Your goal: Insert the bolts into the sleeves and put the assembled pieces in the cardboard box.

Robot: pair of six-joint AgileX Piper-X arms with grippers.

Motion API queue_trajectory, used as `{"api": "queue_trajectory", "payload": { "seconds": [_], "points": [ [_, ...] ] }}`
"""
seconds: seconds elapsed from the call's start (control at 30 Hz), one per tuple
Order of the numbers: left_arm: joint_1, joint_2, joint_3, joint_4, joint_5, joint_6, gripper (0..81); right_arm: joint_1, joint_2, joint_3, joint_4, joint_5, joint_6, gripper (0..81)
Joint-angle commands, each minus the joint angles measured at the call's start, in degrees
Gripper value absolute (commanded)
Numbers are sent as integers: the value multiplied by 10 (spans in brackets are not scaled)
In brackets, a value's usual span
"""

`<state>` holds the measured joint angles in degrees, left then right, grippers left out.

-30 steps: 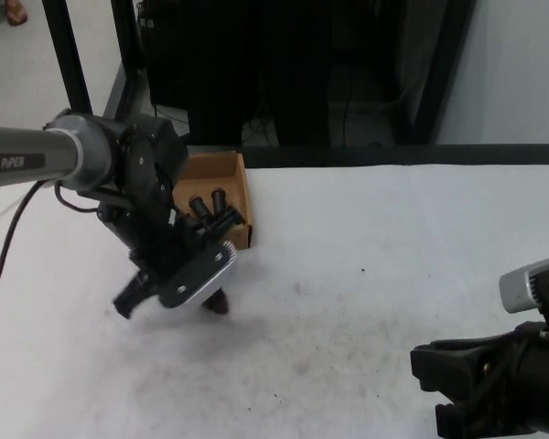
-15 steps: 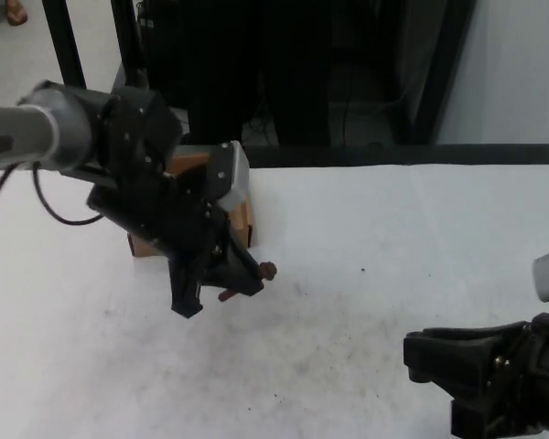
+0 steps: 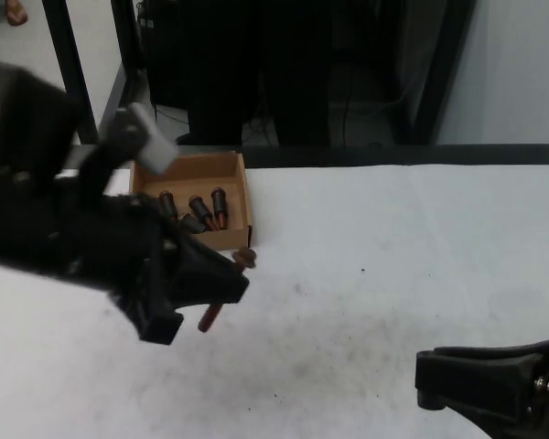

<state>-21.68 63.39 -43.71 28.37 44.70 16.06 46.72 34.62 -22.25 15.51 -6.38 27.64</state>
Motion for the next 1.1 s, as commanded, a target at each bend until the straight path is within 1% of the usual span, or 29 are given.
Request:
{"api": "queue_trajectory", "payload": {
  "seconds": [0.0, 0.07, 0.2, 0.3, 0.33, 0.43, 0.53, 0.7, 0.97, 1.07],
  "points": [
    [-2, -53, 24, -39, -14, -69, 8, 21, -1, -25, 21, 1, -3, 3],
    [-2, -114, 52, -66, -37, -118, 8, 40, -1, -34, 23, 8, -9, 3],
    [-2, -233, 103, -102, -70, -208, 8, 84, -1, -56, 43, 76, -9, 3],
    [-2, -289, 146, -132, -100, -272, 8, 114, 5, -68, 66, 106, -10, 3],
    [-2, -312, 163, -146, -110, -311, 8, 124, 9, -70, 72, 115, -5, 3],
    [-2, -346, 212, -198, -116, -389, 8, 157, 27, -74, 73, 129, 6, 3],
    [-2, -355, 265, -279, -117, -460, 8, 185, 54, -76, 73, 135, 21, 3],
    [-2, -342, 339, -404, -129, -539, 8, 224, 99, -88, 73, 143, 24, 3],
    [-2, -303, 354, -469, -68, -558, 8, 226, 113, -107, 73, 143, 29, 3],
    [-2, -294, 354, -472, -67, -560, 8, 226, 113, -107, 76, 143, 29, 3]
  ]
}}
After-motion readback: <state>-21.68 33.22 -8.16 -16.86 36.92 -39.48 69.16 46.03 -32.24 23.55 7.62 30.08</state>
